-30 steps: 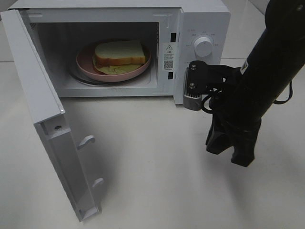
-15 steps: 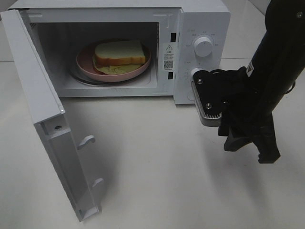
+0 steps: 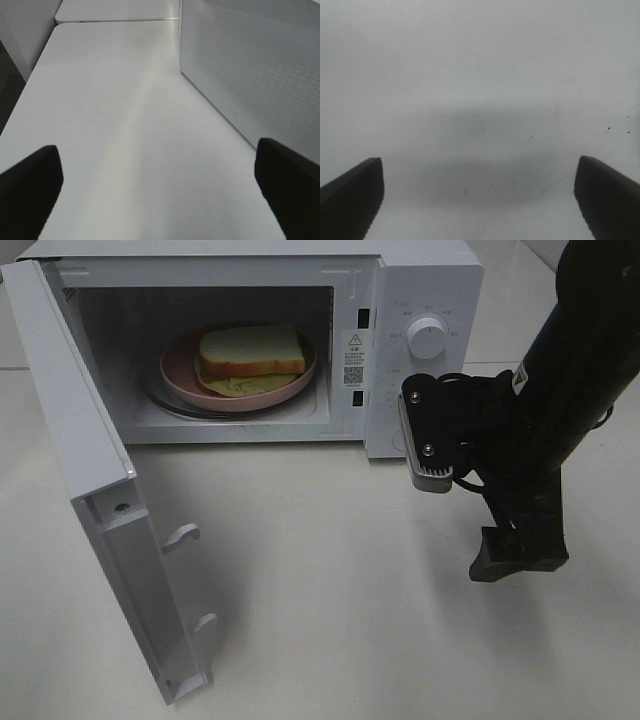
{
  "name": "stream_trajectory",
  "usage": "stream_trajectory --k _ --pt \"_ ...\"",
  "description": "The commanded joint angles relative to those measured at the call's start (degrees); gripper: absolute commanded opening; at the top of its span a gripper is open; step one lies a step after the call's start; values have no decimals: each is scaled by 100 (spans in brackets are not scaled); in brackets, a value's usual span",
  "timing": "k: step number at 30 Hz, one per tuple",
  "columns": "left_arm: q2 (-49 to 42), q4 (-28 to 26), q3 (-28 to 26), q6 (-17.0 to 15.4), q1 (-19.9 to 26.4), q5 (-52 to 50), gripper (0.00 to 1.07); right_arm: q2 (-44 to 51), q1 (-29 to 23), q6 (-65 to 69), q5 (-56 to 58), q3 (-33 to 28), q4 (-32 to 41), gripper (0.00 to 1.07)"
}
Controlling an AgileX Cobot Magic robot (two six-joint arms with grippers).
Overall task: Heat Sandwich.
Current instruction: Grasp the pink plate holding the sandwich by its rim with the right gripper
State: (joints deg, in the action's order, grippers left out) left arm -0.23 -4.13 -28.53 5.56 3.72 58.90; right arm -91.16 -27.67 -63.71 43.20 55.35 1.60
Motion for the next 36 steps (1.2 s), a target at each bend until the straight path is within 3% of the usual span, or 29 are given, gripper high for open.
stream_trajectory --k 1,6,12,36 --pt "-149 -46 17 -11 17 6 101 46 17 69 -63 46 -11 100" --pt "-149 -46 17 -11 17 6 101 46 -212 160 -103 115 -413 99" --pt "-149 -46 17 -11 17 6 101 -34 -521 350 -57 607 -831 98" --pt "-149 -46 17 -11 17 6 101 -1031 -974 195 -1083 1839 -911 94"
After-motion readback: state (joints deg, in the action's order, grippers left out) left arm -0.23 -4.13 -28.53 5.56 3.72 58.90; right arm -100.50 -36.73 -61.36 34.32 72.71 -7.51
